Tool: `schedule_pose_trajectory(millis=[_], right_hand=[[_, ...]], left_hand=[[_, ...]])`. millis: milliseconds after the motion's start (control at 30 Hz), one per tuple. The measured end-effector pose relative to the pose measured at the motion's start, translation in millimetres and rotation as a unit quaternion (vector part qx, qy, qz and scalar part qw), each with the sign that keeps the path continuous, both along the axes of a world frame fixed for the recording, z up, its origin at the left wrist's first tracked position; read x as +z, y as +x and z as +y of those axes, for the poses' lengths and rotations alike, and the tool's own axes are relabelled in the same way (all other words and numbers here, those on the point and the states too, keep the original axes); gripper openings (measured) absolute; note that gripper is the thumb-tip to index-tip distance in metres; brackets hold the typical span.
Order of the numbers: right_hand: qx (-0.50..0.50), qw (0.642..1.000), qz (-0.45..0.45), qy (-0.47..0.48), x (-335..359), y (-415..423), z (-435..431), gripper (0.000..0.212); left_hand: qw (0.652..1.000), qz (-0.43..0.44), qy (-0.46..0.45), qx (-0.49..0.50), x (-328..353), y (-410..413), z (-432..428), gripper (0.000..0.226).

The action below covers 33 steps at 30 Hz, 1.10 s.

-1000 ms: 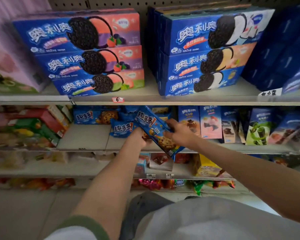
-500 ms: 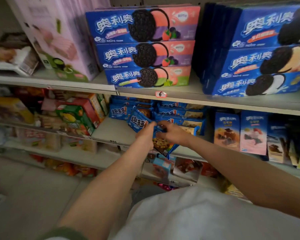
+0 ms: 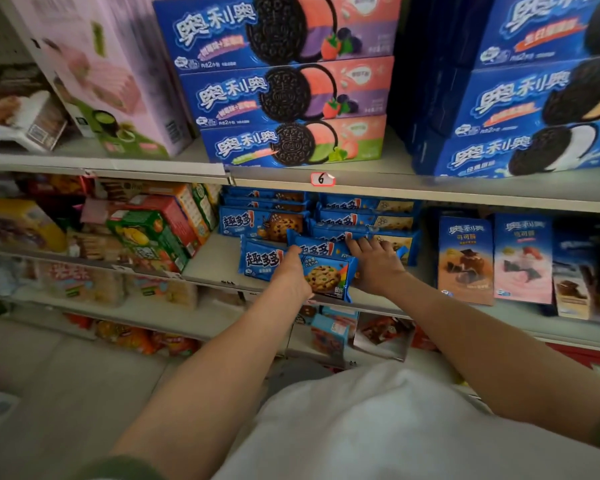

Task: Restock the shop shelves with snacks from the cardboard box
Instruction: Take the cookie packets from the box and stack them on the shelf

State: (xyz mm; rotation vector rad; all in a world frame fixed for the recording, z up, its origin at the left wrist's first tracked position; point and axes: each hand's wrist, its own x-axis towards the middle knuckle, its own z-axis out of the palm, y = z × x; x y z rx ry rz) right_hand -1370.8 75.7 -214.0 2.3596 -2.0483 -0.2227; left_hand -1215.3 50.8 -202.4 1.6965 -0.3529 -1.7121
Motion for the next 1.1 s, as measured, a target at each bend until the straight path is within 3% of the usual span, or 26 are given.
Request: schedule_pose_trajectory(millis=[300, 467, 700, 900, 1100], right_hand=[[-0.025, 0.997, 0.022, -0.068, -16, -31, 8, 0.075], [-0.027, 0.997, 0.013, -0.07, -18, -37, 3, 0.072], [-0.028, 0.998, -0.022, -0.057, -16, -41, 4, 0.07], [-0.012, 0.999, -0.003, -0.049, 5, -48, 11, 0.073], [-0.026, 0.998, 0.051, -0.035, -1, -40, 18, 0.072]], left_hand=[[1.0, -0.005, 0.009, -0.022, -7, -31, 6, 0.054], [0.999, 0.005, 0.015, -0.04, -10, -45, 11, 0.034], [0.999, 0.007, 0.013, -0.037, -8, -45, 15, 0.034], [0.999, 0.019, 0.03, -0.034, -8, -43, 15, 0.061], [0.999, 0.019, 0.018, -0.021, -1, -27, 21, 0.037]])
